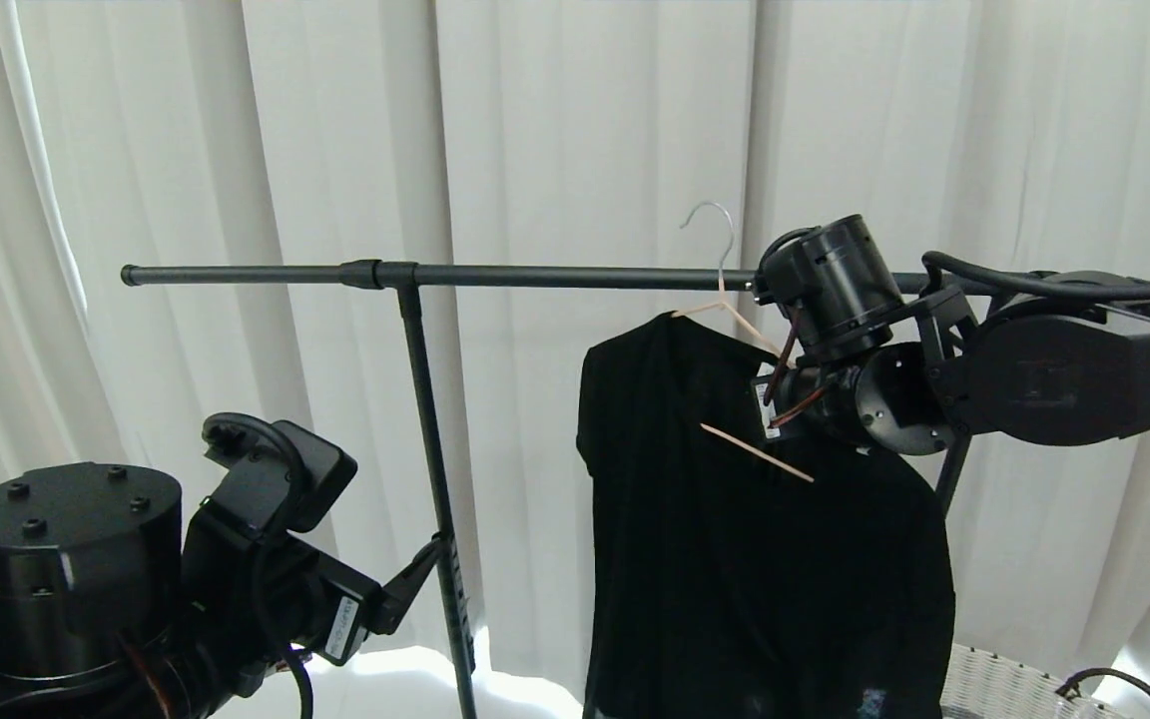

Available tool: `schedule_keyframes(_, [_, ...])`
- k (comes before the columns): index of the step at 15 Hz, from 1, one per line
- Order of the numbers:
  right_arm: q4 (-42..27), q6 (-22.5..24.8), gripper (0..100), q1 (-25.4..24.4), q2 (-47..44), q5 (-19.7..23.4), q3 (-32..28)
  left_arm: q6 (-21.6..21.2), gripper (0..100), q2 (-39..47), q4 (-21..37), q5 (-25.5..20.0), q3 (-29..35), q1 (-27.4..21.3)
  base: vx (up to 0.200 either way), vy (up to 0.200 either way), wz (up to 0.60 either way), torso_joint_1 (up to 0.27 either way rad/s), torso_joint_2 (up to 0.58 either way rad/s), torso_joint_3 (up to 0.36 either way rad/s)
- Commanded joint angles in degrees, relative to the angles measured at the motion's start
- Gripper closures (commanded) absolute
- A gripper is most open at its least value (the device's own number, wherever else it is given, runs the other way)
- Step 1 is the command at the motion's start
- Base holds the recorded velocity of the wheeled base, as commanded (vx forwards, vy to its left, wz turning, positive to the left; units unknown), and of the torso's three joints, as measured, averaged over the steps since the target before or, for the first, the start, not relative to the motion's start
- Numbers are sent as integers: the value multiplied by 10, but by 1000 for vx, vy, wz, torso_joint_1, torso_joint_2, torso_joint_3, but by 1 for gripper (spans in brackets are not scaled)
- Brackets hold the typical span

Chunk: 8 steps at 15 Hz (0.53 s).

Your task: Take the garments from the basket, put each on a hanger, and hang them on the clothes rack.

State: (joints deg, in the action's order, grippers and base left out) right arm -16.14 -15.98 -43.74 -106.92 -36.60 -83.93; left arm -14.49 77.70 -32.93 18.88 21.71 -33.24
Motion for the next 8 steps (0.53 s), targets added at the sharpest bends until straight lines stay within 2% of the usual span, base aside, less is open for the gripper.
schedule_keyframes(1, [1, 0, 100, 2, 1, -1, 1, 1, 0, -1, 0, 0, 0, -3, 0, 0, 0, 0, 0, 0])
schedule_keyframes(8, [-8, 3, 100, 49, -15, -1, -5, 0, 0, -4, 0, 0, 1, -3, 0, 0, 0, 0, 0, 0])
